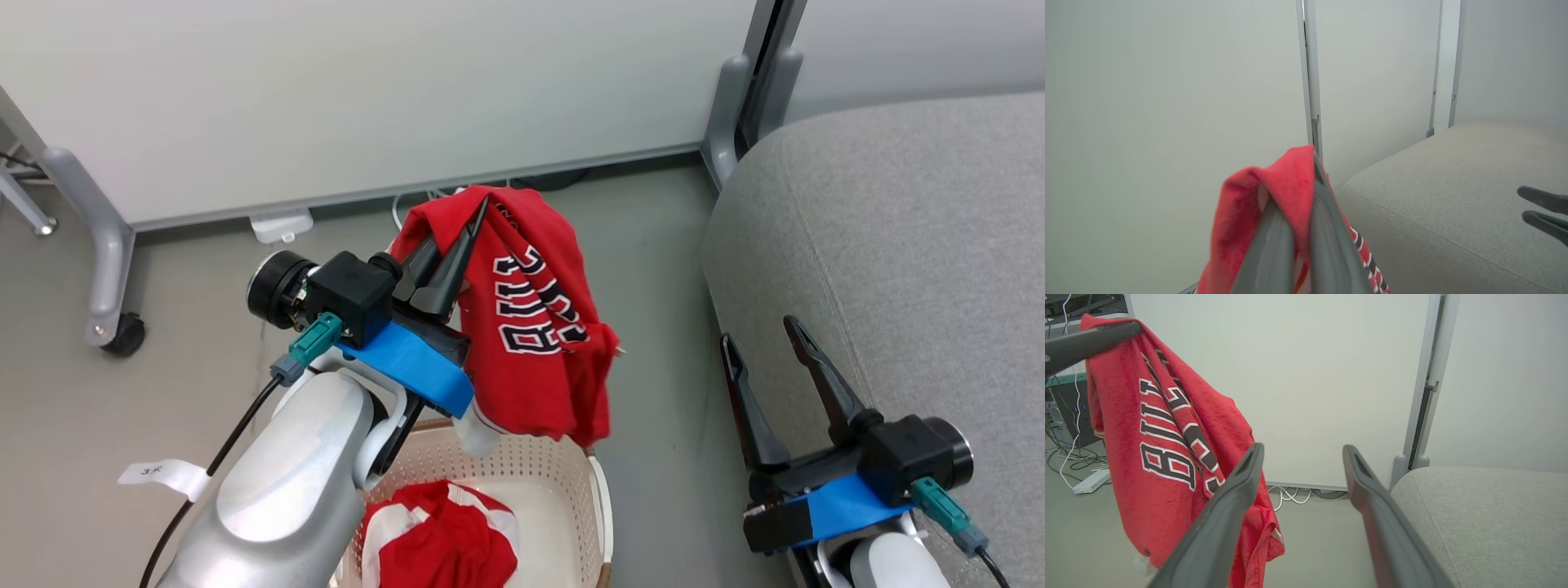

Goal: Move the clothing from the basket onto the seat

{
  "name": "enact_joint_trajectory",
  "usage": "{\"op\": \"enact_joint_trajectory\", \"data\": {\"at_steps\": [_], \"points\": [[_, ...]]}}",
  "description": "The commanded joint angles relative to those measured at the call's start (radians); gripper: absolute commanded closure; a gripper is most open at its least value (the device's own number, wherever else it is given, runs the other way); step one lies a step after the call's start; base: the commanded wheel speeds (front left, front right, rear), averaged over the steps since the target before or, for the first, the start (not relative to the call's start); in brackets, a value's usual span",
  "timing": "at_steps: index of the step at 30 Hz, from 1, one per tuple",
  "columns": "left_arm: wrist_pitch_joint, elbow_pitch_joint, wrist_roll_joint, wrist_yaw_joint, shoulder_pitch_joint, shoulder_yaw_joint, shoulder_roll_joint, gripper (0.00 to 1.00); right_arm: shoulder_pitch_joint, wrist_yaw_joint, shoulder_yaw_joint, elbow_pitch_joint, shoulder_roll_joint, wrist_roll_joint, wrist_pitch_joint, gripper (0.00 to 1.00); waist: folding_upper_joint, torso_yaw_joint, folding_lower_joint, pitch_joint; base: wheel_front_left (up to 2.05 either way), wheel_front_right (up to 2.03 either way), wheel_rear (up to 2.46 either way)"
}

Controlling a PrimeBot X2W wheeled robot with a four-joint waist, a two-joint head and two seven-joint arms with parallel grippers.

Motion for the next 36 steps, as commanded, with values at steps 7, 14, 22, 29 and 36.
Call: {"op": "enact_joint_trajectory", "data": {"at_steps": [7, 14, 22, 29, 36], "points": [[-0.005, -0.059, 0.017, -0.007, -0.010, 0.006, -0.010, 1.00, 0.056, 0.000, -0.004, 0.004, -0.002, 0.012, -0.004, 0.00, -0.0001, 0.008, 0.0002, -0.064, 0.00, 0.00, 0.00], [-0.005, -0.104, 0.015, -0.010, -0.020, -0.013, -0.003, 1.00, 0.075, 0.000, -0.003, 0.006, -0.002, 0.017, -0.004, 0.00, -0.0001, 0.007, 0.0002, -0.095, 0.00, 0.00, 0.00], [0.000, -0.125, 0.014, -0.003, -0.019, -0.021, 0.008, 1.00, 0.084, 0.000, 0.004, 0.001, -0.002, 0.029, -0.004, 0.00, -0.0001, 0.012, 0.0002, -0.106, 0.00, 0.00, 0.00], [0.001, -0.134, 0.017, 0.006, -0.022, -0.030, 0.008, 1.00, 0.045, 0.000, 0.034, -0.001, -0.002, 0.036, -0.004, 0.00, -0.0001, 0.015, 0.0002, -0.100, 0.00, 0.00, 0.00], [0.001, -0.141, 0.022, 0.009, -0.035, -0.041, 0.004, 1.00, -0.055, 0.000, 0.137, 0.001, -0.030, 0.045, -0.004, 0.00, -0.0001, 0.021, 0.0002, -0.079, 0.00, 0.00, 0.00]]}}
